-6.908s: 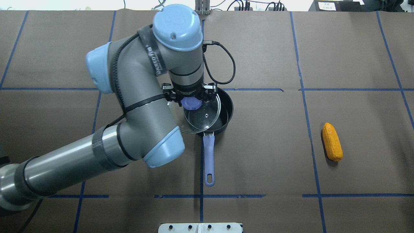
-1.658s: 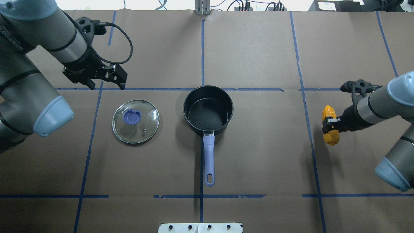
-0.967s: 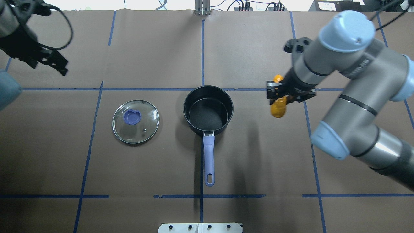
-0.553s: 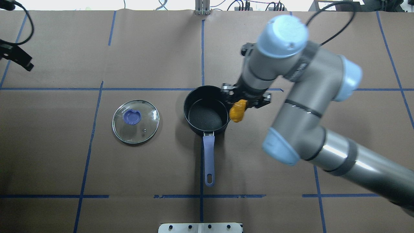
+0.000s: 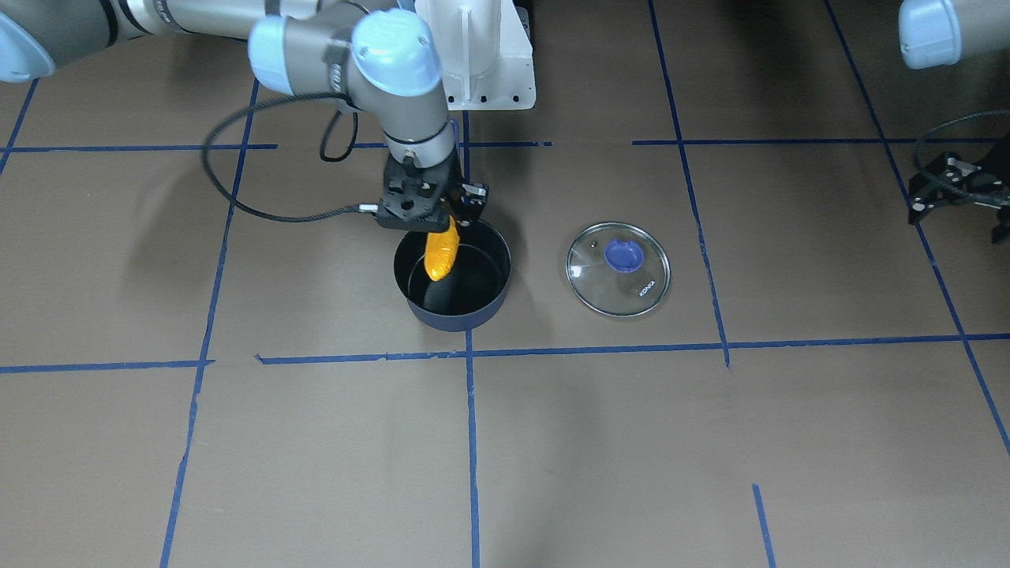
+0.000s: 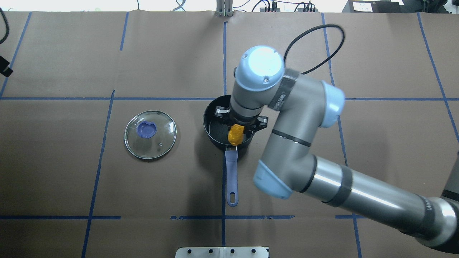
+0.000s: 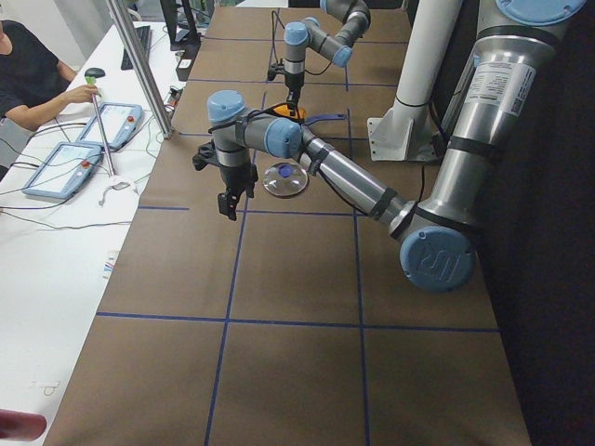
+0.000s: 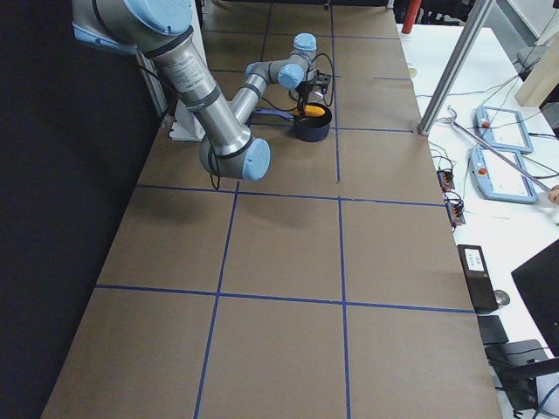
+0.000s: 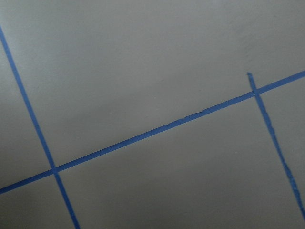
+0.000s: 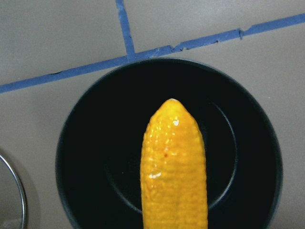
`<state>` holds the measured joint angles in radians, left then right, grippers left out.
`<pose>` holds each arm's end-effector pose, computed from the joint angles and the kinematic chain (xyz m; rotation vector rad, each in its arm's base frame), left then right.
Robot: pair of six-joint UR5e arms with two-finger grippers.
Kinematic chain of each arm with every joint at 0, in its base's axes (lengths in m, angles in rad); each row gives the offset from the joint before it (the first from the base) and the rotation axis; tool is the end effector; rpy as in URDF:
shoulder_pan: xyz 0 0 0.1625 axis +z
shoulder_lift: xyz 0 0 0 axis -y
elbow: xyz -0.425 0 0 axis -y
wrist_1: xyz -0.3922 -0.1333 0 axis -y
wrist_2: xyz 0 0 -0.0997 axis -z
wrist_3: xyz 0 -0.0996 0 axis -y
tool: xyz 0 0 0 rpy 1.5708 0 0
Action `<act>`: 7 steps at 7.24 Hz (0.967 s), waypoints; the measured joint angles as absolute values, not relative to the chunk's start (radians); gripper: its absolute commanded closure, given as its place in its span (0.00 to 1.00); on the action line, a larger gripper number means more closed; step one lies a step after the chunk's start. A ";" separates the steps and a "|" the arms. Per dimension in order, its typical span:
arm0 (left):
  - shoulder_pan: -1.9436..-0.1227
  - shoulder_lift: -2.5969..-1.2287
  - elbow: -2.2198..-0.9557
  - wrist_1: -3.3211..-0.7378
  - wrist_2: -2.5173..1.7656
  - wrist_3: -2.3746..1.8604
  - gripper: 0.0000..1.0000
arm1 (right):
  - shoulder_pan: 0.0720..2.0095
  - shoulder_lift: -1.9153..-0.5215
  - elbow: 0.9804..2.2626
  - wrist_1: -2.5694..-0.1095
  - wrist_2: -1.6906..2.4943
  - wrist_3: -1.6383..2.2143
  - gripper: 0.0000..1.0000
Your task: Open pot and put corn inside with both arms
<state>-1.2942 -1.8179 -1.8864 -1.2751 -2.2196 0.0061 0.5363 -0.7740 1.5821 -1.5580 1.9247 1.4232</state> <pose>0.0806 -0.5517 0.4156 0.1691 0.6773 0.3578 -0.5609 -0.4483 0.1667 -0.0421 -0.8781 0.2182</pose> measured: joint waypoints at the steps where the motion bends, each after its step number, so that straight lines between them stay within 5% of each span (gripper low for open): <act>1: -1.301 -1.812 -1.887 -1.276 -2.220 0.013 0.00 | 0.534 -0.771 1.565 -1.540 1.920 1.430 0.86; 2: -1.307 -1.807 -1.887 -1.277 -2.221 0.016 0.00 | 0.533 -0.771 1.558 -1.535 1.918 1.431 0.23; 3: -1.314 -1.803 -1.888 -1.278 -2.221 0.016 0.00 | 0.533 -0.771 1.556 -1.533 1.918 1.431 0.01; 7: -1.336 -1.791 -1.889 -1.276 -2.217 0.018 0.00 | 0.545 -0.769 1.577 -1.528 1.921 1.431 0.00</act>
<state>-1.3360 -1.7913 -1.8891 -1.2757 -2.2174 0.0180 0.5449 -0.7689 1.5767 -1.5280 1.9206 1.4312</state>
